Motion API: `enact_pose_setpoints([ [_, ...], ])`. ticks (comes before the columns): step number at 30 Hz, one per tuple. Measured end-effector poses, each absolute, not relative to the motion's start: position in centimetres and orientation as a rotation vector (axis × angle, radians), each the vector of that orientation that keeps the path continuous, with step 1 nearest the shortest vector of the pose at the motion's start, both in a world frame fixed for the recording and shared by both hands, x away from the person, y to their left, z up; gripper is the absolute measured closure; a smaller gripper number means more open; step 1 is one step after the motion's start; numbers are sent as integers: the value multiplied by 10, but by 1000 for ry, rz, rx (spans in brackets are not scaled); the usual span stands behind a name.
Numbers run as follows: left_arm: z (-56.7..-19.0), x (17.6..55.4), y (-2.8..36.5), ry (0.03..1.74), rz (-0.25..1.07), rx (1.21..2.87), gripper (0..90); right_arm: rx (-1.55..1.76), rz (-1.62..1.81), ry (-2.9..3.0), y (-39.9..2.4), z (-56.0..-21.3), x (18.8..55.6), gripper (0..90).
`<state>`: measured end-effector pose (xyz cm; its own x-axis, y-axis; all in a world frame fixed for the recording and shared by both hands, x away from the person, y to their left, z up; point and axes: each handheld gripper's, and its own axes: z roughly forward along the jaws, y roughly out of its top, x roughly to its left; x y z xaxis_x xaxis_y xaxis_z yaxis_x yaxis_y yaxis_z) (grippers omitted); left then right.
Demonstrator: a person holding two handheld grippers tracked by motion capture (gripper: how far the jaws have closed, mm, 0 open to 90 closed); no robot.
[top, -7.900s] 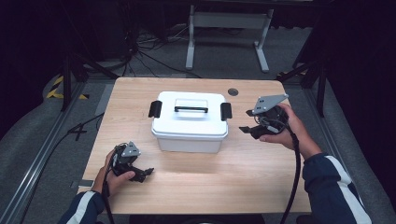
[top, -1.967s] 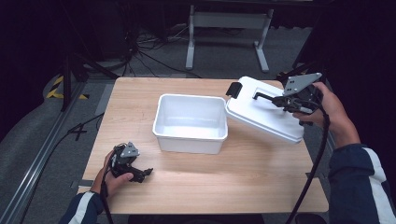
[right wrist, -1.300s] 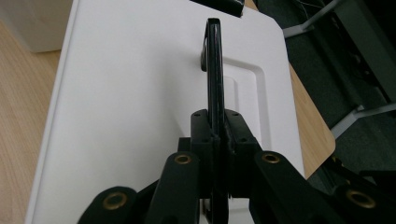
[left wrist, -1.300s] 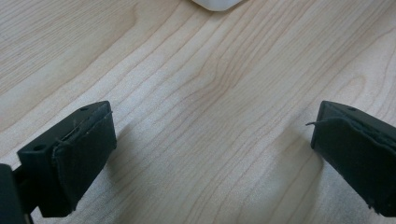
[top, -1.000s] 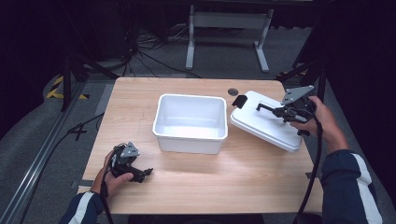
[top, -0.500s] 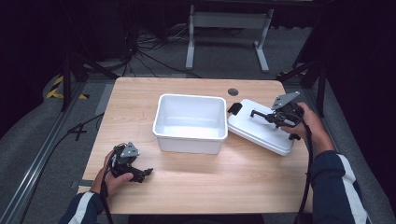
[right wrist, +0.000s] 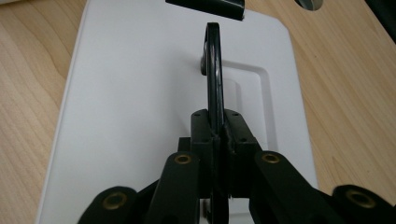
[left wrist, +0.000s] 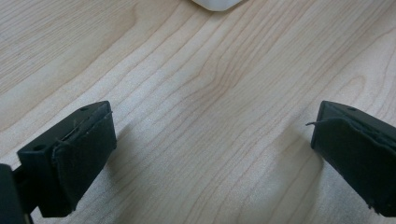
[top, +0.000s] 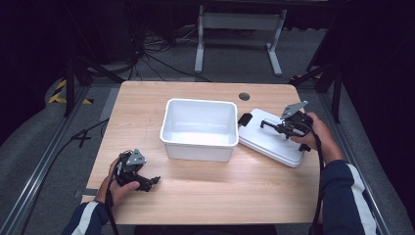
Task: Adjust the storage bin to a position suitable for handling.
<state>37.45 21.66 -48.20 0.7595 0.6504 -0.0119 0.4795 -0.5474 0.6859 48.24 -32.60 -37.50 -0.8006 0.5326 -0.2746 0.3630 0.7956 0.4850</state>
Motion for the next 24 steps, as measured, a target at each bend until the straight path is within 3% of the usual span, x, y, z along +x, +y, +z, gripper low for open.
enact_pose_setpoints([
  [24,-482,374,217,841,317,2258,5,766,638,2545,-334,-394,488,832],
])
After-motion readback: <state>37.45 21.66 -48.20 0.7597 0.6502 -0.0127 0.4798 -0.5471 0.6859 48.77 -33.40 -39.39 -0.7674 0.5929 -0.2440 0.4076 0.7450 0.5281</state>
